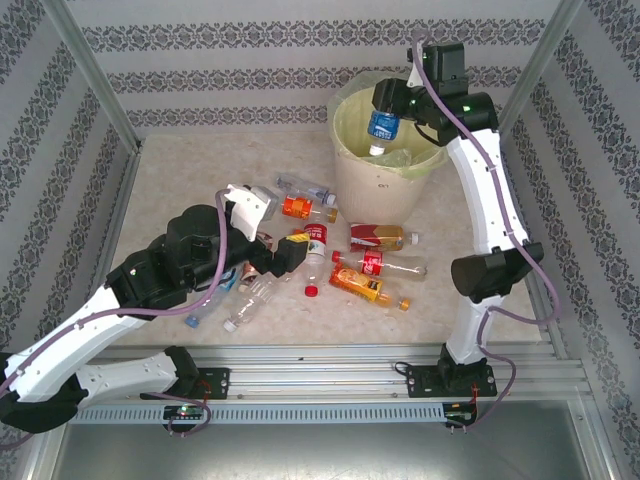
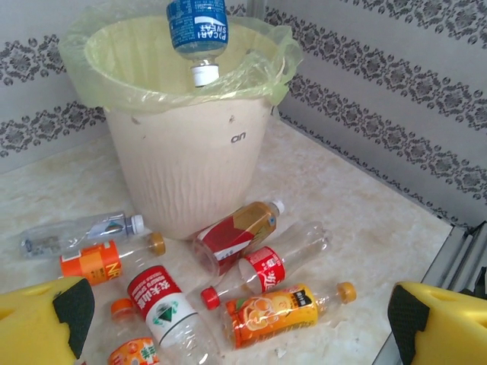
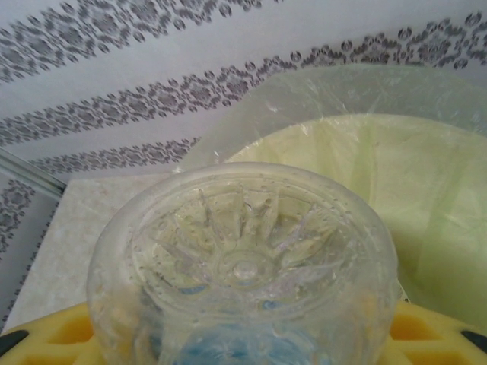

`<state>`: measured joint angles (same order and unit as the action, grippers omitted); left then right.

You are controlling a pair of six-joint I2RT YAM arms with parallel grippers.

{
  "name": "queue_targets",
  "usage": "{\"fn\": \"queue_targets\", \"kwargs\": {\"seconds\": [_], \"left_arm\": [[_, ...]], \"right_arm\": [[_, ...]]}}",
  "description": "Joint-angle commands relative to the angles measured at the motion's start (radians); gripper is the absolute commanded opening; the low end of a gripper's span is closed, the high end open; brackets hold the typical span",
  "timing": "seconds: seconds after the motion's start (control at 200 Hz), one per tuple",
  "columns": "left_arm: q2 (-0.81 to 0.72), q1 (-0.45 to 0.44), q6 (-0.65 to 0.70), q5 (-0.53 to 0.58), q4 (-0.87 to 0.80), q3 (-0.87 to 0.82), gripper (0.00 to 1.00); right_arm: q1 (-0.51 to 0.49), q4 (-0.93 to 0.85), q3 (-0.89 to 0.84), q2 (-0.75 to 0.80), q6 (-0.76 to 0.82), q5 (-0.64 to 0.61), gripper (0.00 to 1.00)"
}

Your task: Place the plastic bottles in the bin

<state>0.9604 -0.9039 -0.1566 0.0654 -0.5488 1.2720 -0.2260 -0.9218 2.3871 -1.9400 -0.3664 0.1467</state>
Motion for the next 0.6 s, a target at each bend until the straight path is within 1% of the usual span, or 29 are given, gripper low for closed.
{"fn": "queue_targets", "kwargs": {"seconds": [0.0,0.245,0.355,0.485,0.54,0.595], "left_arm": [[-0.040,-0.012,-0.003,0.040,-0.061,-0.014,1.00],[-0.057,-0.012,-0.039,0.075,-0.131,-0.046,1.00],[-0.061,-0.012,-0.048,0.090,-0.175,-0.066,1.00],[-0.063,-0.012,-0.066,0.102,-0.223,-0.096,1.00],[-0.064,-0.012,-0.074,0.103,-0.236,-0.111,1.00],[-0.066,-0.012,-0.083,0.104,-0.246,-0.121,1.00]], "right_arm": [[0.000,-0.090,0.058,-0.060,0.011,0.012,0.56],[-0.013,-0.137,0.058,-0.163,0.014,0.033,0.57],[-0.019,-0.148,0.052,-0.189,0.012,0.035,0.60],[-0.025,-0.160,0.051,-0.200,0.014,0.039,0.66],[-0.024,-0.161,0.053,-0.196,0.012,0.043,0.72],[-0.024,-0.165,0.062,-0.193,0.012,0.044,0.76]]}}
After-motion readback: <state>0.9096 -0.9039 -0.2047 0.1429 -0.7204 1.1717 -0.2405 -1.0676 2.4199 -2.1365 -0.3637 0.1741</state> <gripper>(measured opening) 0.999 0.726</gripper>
